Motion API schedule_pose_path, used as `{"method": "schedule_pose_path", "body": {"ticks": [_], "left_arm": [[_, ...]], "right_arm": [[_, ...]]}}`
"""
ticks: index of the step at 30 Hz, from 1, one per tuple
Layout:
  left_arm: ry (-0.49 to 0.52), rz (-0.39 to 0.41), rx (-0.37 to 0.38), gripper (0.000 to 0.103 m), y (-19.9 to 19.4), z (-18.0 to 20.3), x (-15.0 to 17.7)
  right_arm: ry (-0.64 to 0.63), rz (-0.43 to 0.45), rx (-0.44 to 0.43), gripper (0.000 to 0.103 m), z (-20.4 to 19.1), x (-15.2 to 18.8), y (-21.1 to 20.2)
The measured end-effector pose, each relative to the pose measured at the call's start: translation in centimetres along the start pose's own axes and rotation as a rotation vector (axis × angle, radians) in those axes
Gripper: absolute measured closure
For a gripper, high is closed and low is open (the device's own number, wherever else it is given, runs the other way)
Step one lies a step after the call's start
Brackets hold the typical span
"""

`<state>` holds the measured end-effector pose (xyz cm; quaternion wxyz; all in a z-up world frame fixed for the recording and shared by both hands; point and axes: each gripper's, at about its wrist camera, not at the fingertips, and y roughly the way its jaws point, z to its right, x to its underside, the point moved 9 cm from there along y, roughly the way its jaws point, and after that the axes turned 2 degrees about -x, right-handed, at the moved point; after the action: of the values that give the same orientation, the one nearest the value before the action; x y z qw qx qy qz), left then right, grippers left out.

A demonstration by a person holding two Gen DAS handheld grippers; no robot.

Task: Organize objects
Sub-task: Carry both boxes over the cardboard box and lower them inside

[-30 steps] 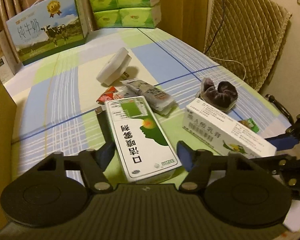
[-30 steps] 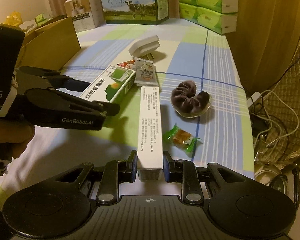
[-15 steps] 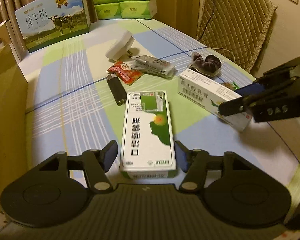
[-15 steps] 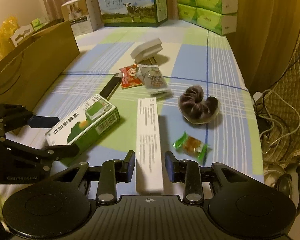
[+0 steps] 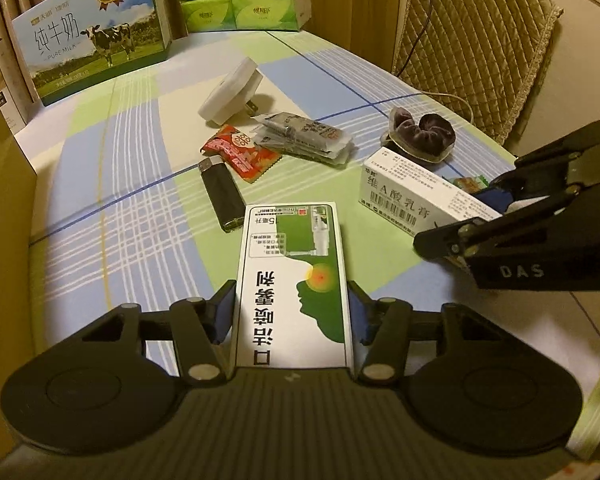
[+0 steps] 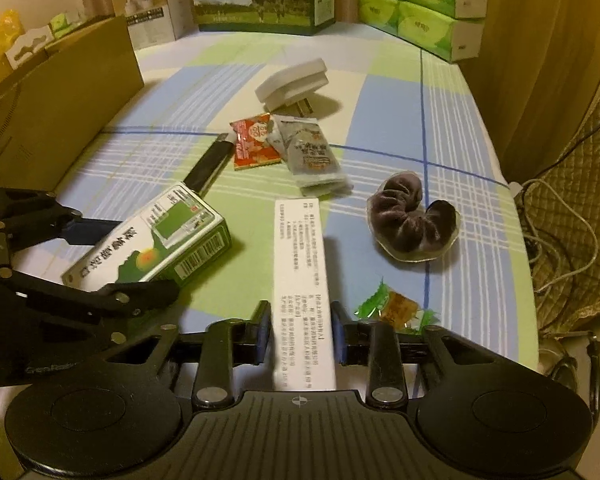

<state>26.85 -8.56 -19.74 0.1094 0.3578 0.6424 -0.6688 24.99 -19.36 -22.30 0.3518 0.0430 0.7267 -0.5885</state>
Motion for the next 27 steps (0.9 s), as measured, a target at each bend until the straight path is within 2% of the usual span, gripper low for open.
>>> {"method": "schedule_pose_path", "body": {"ticks": [9, 19, 27], "left_arm": [[-0.024, 0.017, -0.007, 0.052, -3.1, -0.8, -0.7], [-0.089, 0.116, -0.015, 0.052, -11.2, -2.5, -3.4], [-0.089, 0.161, -0.06, 0.052, -17.0, -3.6, -3.1]], "right_arm": [[0.054, 0.071, -0.01, 0.08, -0.6, -1.4, -4.2], [0.083, 0.182, -0.021, 0.08, -4.6, -3.8, -11.8], [0.105, 0.224, -0.028, 0.08, -8.3, -3.7, -15.6]]}}
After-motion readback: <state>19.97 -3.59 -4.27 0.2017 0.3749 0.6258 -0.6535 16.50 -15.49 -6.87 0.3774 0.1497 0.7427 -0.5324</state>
